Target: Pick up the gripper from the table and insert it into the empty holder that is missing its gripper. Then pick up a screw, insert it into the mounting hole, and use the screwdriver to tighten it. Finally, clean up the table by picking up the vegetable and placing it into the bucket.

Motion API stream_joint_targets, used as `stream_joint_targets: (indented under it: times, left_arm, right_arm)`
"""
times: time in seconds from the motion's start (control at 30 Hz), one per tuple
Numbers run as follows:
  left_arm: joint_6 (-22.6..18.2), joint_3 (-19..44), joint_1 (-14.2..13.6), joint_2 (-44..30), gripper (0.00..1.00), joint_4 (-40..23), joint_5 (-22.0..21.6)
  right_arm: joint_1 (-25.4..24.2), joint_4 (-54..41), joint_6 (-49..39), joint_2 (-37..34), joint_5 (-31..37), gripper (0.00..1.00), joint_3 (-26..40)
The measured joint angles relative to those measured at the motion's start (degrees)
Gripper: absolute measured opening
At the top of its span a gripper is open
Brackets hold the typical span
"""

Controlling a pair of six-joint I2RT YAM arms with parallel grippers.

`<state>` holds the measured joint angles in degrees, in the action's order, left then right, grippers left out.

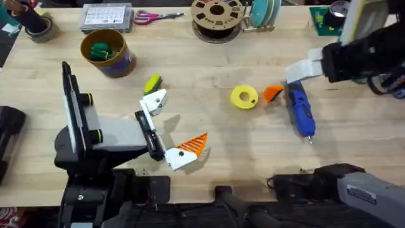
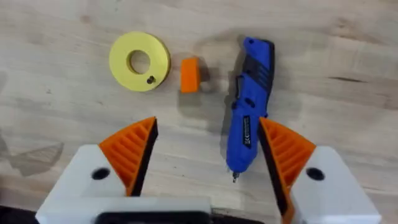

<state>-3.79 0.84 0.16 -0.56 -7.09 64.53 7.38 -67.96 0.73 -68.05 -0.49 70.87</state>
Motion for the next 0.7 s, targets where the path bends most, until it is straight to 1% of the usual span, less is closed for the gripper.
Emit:
stream_joint_targets:
  times: [0.3, 0.7]
  left_arm:
    - [0.00, 0.00, 0.00, 0.00, 0.985, 0.00, 0.00]
    - [0.00, 0.00, 0.00, -0.02, 0.986, 0.00, 0.00]
  right_arm:
    - [0.22, -0.78, 0.59, -6.64, 0.02, 0.998, -0.24]
    - [6.42, 2.37, 0.87, -17.13, 0.02, 0.998, -0.55]
